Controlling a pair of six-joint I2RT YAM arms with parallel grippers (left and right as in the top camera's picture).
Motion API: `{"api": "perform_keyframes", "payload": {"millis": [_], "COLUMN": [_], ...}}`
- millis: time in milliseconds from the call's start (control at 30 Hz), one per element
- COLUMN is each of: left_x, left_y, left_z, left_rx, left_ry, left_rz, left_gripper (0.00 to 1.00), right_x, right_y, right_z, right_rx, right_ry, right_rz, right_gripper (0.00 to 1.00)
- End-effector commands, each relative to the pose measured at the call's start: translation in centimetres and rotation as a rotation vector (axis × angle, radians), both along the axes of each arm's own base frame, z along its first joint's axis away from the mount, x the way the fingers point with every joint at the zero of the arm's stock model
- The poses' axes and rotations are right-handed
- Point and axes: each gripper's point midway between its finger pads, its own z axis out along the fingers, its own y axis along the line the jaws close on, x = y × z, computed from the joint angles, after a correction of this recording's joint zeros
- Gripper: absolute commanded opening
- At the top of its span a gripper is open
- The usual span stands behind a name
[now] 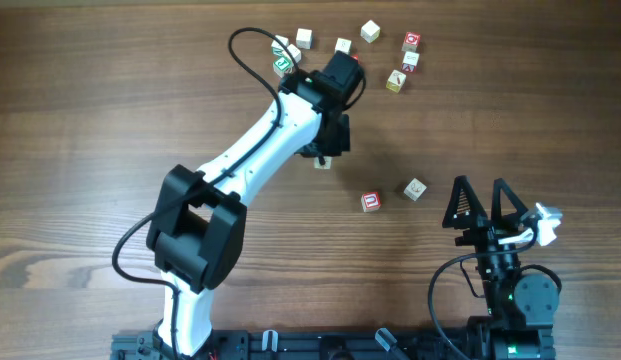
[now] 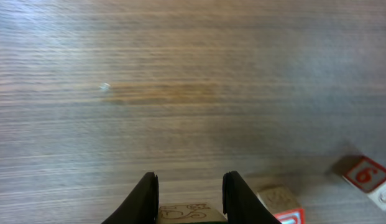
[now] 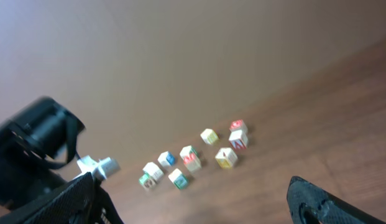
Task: Form a horizontal line
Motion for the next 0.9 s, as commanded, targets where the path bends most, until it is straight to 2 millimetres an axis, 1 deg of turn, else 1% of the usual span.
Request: {"api": "perform_keyframes", "payload": {"millis": [0, 67, 133, 200, 267, 367, 400, 433, 500, 533, 567, 667, 700, 867], "left_x": [-1.6, -2.1, -2.8, -3.9, -5.2, -5.8, -5.8, -5.8, -6.0, -6.1, -6.1, -6.2, -6.1, -5.7], "left_y": [-1.1, -0.3, 0.1, 0.6, 0.0, -0.9, -1.2, -1.4, -1.7, -1.8, -1.8, -1.8, -1.9, -2.0], "left_z": [-1.3, -2.9, -4.5, -6.4, -7.5, -7.6, -7.6, -7.6, -7.6, -7.6, -7.6, -7.4, -7.3, -6.0], "left_rx": [0.02, 0.069, 0.071, 0.068, 0.026, -0.009, -0.012, -0.013, -0.014, -0.014, -0.013, -0.014, -0.016, -0.03], "left_ry": [0.023, 0.018, 0.034, 0.067, 0.113, 0.128, 0.122, 0.118, 0.116, 0.116, 0.116, 0.115, 0.113, 0.079], "left_rz": [-0.042, -0.043, -0.039, -0.011, -0.006, -0.024, -0.03, -0.035, -0.042, -0.048, -0.049, -0.049, -0.049, -0.049], "left_gripper": [0.05, 0.06, 0.05, 0.04, 0.04, 0.04, 0.06, 0.1, 0.12, 0.15, 0.19, 0.37, 0.41, 0.49], "right_x": [-0.2, 0.1, 0.3, 0.8, 1.5, 2.8, 3.1, 3.5, 3.9, 3.9, 3.9, 4.2, 4.3, 4.6], "right_y": [0.5, 0.4, 0.4, 0.5, 0.5, 0.5, 0.7, 0.9, 1.3, 1.4, 1.4, 1.4, 1.4, 1.4], "right_z": [1.9, 2.2, 2.4, 2.7, 2.9, 3.3, 3.3, 3.3, 2.7, 1.9, 1.6, 1.3, 1.2, 0.0], "right_rx": [-0.086, -0.146, -0.16, -0.217, -0.271, -0.247, -0.246, -0.244, -0.238, -0.235, -0.234, -0.204, -0.198, -0.18], "right_ry": [0.008, 0.067, 0.126, 0.219, 0.31, 0.405, 0.42, 0.432, 0.461, 0.495, 0.507, 0.522, 0.525, 0.574], "right_rz": [0.021, 0.021, 0.023, 0.038, 0.055, 0.069, 0.08, 0.094, 0.123, 0.129, 0.131, 0.126, 0.125, 0.126], "right_gripper": [1.0, 1.0, 1.0, 1.0, 1.0, 1.0, 1.0, 1.0, 1.0, 1.0, 1.0, 1.0, 1.0, 1.0]}}
